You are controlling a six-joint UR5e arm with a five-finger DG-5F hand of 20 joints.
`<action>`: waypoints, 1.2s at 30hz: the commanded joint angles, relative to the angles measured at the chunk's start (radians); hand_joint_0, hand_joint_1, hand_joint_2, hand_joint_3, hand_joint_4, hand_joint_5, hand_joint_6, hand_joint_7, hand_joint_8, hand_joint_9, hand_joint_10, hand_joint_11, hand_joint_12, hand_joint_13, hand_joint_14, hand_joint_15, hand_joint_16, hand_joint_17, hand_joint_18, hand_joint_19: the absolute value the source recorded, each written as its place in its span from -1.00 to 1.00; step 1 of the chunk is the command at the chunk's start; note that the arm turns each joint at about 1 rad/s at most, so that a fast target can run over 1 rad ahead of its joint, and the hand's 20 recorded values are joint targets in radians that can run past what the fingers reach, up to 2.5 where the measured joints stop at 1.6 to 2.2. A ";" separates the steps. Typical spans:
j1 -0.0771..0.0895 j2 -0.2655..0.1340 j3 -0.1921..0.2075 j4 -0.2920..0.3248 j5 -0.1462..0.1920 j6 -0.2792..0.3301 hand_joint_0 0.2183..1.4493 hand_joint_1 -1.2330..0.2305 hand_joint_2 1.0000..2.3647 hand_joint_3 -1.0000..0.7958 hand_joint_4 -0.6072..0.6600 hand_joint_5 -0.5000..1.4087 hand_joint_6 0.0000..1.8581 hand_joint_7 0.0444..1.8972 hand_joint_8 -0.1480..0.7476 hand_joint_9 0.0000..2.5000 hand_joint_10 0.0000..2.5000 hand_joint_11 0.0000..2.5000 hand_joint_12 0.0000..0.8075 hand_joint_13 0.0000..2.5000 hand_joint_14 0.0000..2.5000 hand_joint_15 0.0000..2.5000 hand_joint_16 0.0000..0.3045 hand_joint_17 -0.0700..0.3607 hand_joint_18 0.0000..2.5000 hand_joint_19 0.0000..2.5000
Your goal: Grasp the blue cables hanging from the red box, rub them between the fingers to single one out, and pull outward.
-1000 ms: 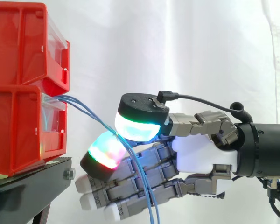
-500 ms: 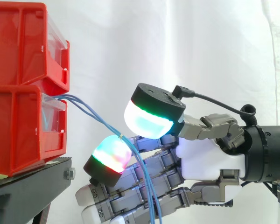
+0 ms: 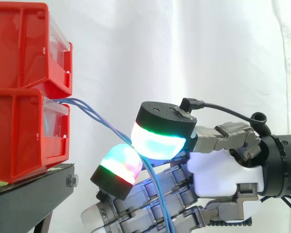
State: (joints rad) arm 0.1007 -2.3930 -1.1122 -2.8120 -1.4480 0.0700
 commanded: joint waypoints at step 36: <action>0.004 0.063 0.000 -0.110 0.005 -0.021 -0.45 -0.30 -1.00 -0.44 0.27 -0.64 -0.04 -0.05 0.10 -0.43 -1.00 -0.83 -0.01 -0.55 -0.99 -0.83 -0.67 -0.15 -0.47 -0.75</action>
State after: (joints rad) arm 0.1036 -2.3302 -1.1121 -2.9222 -1.4434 0.0491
